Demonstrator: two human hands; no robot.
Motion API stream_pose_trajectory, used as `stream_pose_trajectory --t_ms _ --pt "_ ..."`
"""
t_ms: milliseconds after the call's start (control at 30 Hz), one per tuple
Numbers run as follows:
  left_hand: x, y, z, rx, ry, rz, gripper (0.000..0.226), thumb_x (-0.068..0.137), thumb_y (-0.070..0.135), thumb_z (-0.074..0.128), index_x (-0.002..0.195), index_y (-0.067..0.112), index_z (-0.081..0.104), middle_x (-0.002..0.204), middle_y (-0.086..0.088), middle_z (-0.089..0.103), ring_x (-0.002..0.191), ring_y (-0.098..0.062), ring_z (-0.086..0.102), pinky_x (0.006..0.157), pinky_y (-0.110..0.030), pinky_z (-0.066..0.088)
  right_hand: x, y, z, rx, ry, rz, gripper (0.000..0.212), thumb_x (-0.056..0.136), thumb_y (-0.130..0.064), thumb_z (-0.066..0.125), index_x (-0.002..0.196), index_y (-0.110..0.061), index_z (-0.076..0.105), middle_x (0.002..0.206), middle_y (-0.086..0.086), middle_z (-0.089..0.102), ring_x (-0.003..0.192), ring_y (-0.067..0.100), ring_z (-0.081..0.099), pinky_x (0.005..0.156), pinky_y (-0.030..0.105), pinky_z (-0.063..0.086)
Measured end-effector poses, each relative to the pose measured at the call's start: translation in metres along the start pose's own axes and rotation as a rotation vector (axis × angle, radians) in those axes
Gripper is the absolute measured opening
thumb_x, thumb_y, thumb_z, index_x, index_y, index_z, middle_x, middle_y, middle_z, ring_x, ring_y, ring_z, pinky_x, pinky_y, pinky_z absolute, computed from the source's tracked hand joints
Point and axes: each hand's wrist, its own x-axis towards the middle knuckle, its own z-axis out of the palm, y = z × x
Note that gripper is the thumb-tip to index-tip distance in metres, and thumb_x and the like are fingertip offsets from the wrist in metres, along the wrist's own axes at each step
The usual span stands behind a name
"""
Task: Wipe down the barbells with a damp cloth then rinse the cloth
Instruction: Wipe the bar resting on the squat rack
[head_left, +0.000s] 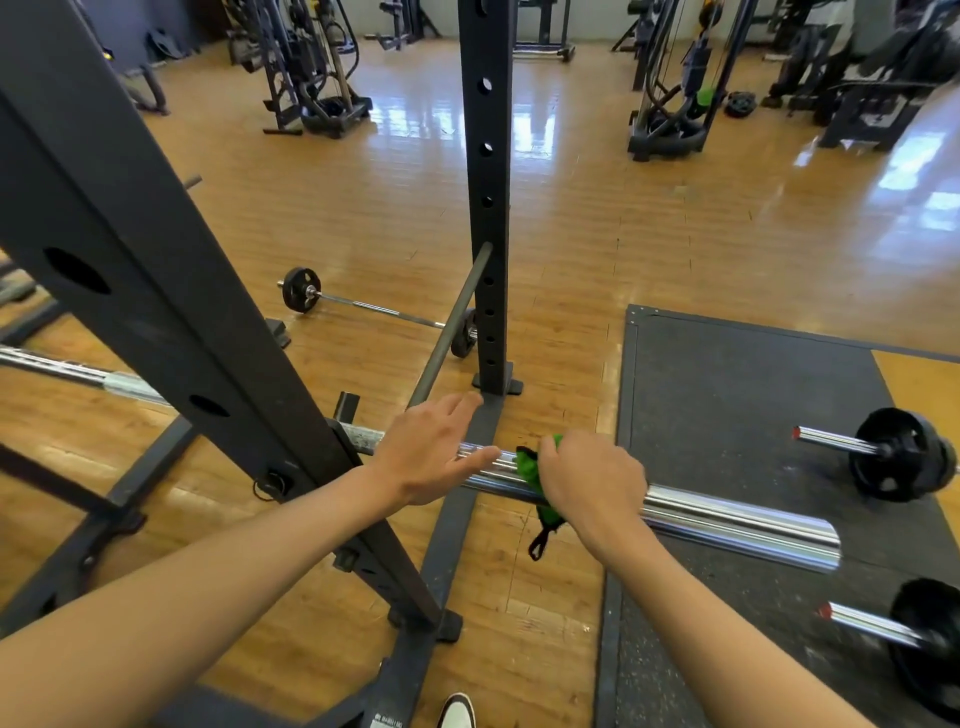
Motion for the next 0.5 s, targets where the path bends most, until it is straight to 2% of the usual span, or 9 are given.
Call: stream_pose_trajectory --t_ms 100,200,267,333,400,433,500 --pt "0.000 0.002 -0.004 -0.093 -0.010 0.005 0.108 0.081 0.091 0.009 0.145 0.010 0.041 0.126 -0.006 0.059 0.111 -0.023 0.055 0.087 -0.041 0.046 0.002 -0.033 0.007 -0.016 0.013 -0.074 0.037 0.104 -0.033 0.036 0.086 -0.016 0.064 0.077 0.001 0.064 0.068 0.025 0.063 0.066 0.035 0.054" --pt "-0.001 0.003 -0.006 -0.155 0.007 0.004 0.111 0.078 0.094 0.010 0.142 0.009 0.042 0.119 -0.006 0.059 0.108 -0.022 0.053 0.087 -0.041 0.045 -0.007 -0.042 0.029 -0.030 0.156 -0.257 0.036 0.103 -0.039 0.033 0.107 -0.020 0.064 0.089 -0.001 0.069 0.075 0.022 0.067 0.066 0.033 0.052" --pt "0.000 0.001 -0.005 -0.129 0.020 0.020 0.108 0.080 0.092 0.011 0.135 0.008 0.047 0.118 -0.006 0.058 0.110 -0.022 0.049 0.091 -0.042 0.045 -0.018 -0.032 0.041 -0.033 0.227 -0.410 0.045 0.103 -0.043 0.034 0.130 -0.019 0.061 0.104 0.000 0.069 0.091 0.022 0.067 0.074 0.036 0.051" --pt "0.001 -0.001 -0.004 -0.059 0.043 0.055 0.102 0.083 0.089 0.010 0.126 0.007 0.053 0.117 -0.005 0.054 0.109 -0.023 0.046 0.094 -0.043 0.043 -0.026 -0.007 0.055 -0.079 0.319 -0.543 0.044 0.105 -0.040 0.043 0.140 -0.016 0.054 0.119 0.006 0.066 0.107 0.026 0.064 0.087 0.040 0.051" --pt "0.000 -0.003 -0.003 -0.021 0.074 0.061 0.090 0.087 0.085 0.013 0.113 0.009 0.054 0.111 -0.003 0.049 0.103 -0.023 0.044 0.090 -0.043 0.043 -0.032 0.020 0.064 -0.153 0.374 -0.608 0.050 0.101 -0.031 0.059 0.146 -0.015 0.047 0.135 0.011 0.060 0.127 0.031 0.057 0.103 0.044 0.045" --pt "-0.002 -0.003 -0.002 -0.023 0.096 0.050 0.083 0.089 0.083 0.015 0.108 0.011 0.052 0.107 -0.002 0.046 0.099 -0.023 0.043 0.087 -0.042 0.043 -0.034 0.032 0.066 -0.160 0.383 -0.614 0.052 0.099 -0.029 0.061 0.147 -0.015 0.047 0.140 0.011 0.058 0.131 0.031 0.054 0.108 0.044 0.041" --pt "-0.008 -0.004 -0.002 -0.069 0.130 0.013 0.074 0.092 0.079 0.018 0.101 0.013 0.049 0.102 0.000 0.043 0.093 -0.022 0.042 0.083 -0.041 0.043 -0.037 0.042 0.059 -0.126 0.402 -0.557 0.045 0.101 -0.035 0.051 0.142 -0.015 0.054 0.134 0.008 0.061 0.127 0.029 0.057 0.108 0.043 0.040"
